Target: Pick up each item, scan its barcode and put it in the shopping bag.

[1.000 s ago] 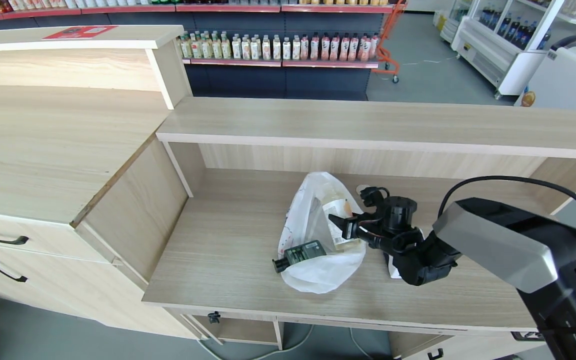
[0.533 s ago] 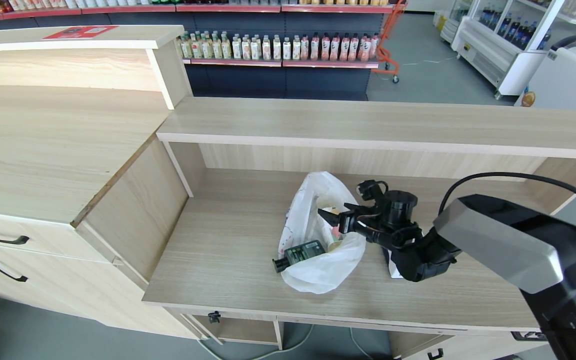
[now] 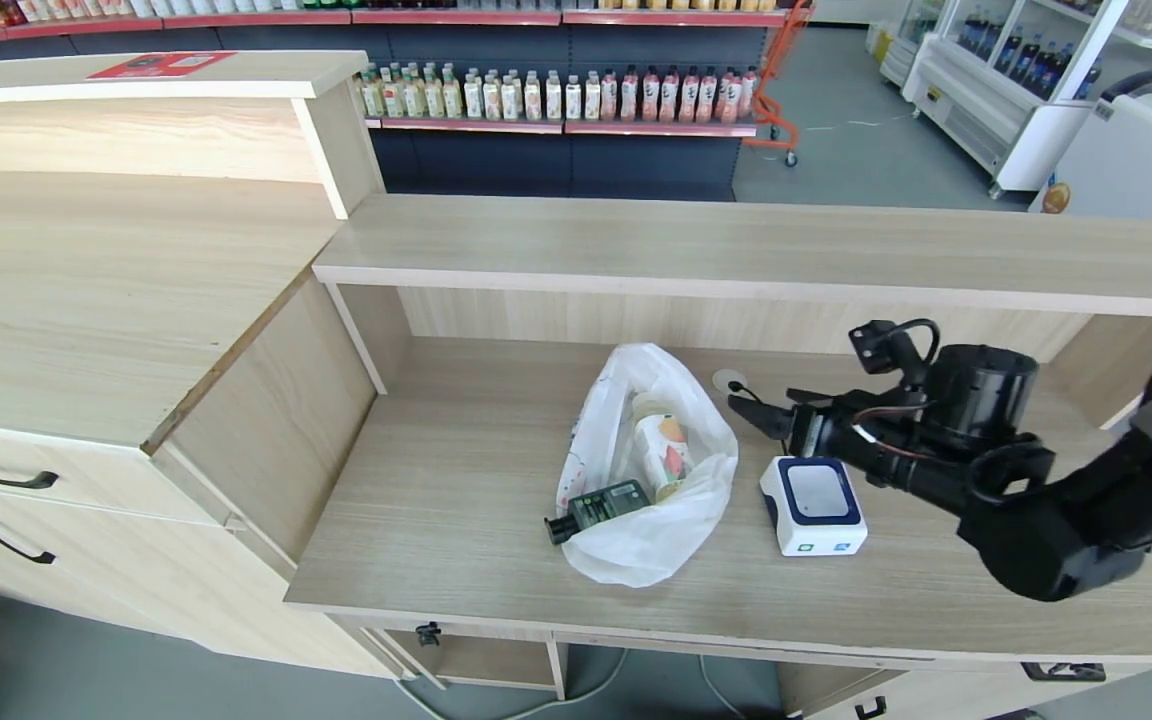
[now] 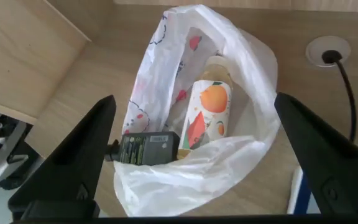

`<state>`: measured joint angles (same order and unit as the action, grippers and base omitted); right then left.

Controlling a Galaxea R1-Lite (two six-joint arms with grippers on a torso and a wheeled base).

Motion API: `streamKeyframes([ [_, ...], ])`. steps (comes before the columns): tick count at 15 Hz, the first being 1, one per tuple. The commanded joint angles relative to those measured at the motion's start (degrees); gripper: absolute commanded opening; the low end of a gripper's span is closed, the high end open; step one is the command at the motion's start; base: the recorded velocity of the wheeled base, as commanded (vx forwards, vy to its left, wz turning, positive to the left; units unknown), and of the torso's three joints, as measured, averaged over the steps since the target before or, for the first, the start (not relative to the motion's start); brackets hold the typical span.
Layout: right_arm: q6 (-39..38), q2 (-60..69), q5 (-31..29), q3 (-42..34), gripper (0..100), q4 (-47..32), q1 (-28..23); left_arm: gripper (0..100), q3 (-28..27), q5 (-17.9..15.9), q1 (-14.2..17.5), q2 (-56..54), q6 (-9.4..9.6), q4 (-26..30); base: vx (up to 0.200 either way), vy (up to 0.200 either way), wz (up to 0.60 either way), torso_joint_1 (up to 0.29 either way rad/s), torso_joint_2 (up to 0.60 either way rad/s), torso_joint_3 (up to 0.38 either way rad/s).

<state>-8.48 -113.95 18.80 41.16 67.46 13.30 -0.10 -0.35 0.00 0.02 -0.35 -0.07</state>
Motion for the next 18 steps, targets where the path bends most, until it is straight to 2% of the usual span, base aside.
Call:
streamKeyframes([
  [1,7.08,23.51,-2.45,-21.73,100,-1.11,-10.49,100,0.01,0.0,0.0,-0.02,0.0,-0.01,0.0,0.0,0.0,0.0,0.0,0.0],
  [3,7.69,32.21,-8.25,-32.19,100,-2.69,-14.97,100,0.01,0.0,0.0,-0.02,0.0,-0.01,0.0,0.0,0.0,0.0,0.0,0.0],
  [4,7.69,41.17,-11.06,-38.78,100,-5.59,-15.06,100,0.01,0.0,0.0,-0.02,-0.09,-0.01,0.0,0.0,0.0,0.0,0.0,0.0],
  [5,7.78,49.79,-12.73,-41.16,100,-9.54,-15.06,100,0.01,0.0,0.0,-0.02,0.0,-0.01,0.0,0.0,0.0,0.0,0.0,0.0],
  [7,7.87,73.69,-16.86,-41.16,100,-34.5,-15.06,100,0.01,0.0,0.0,-0.02,-0.09,-0.01,0.0,0.0,0.0,0.0,0.0,0.0],
  [9,8.05,94.96,-17.57,-41.16,100,-56.21,-15.5,100,0.01,-0.09,0.0,-0.02,-0.09,-0.01,0.0,0.0,0.0,0.0,0.0,0.0],
  [11,8.31,107.53,-17.39,-41.16,100,-66.14,-19.8,100,0.01,0.0,0.0,-0.02,-0.09,-0.01,0.0,0.0,0.0,0.0,0.0,0.0],
  [14,9.72,108.5,-18.09,-41.16,100,-67.11,-18.57,100,0.01,-0.09,0.0,-0.02,-0.09,-0.01,0.0,0.0,0.0,0.0,0.0,0.0],
  [16,9.01,109.99,-18.09,-41.16,100,-67.2,-14.09,100,0.01,0.0,0.0,-0.02,-0.09,-0.01,0.0,0.0,0.0,0.0,0.0,0.0],
  [18,8.84,113.95,-18.09,-41.16,100,-67.2,-13.56,100,0.01,0.0,0.0,-0.02,-0.09,-0.01,0.0,0.0,0.0,0.0,0.0,0.0],
])
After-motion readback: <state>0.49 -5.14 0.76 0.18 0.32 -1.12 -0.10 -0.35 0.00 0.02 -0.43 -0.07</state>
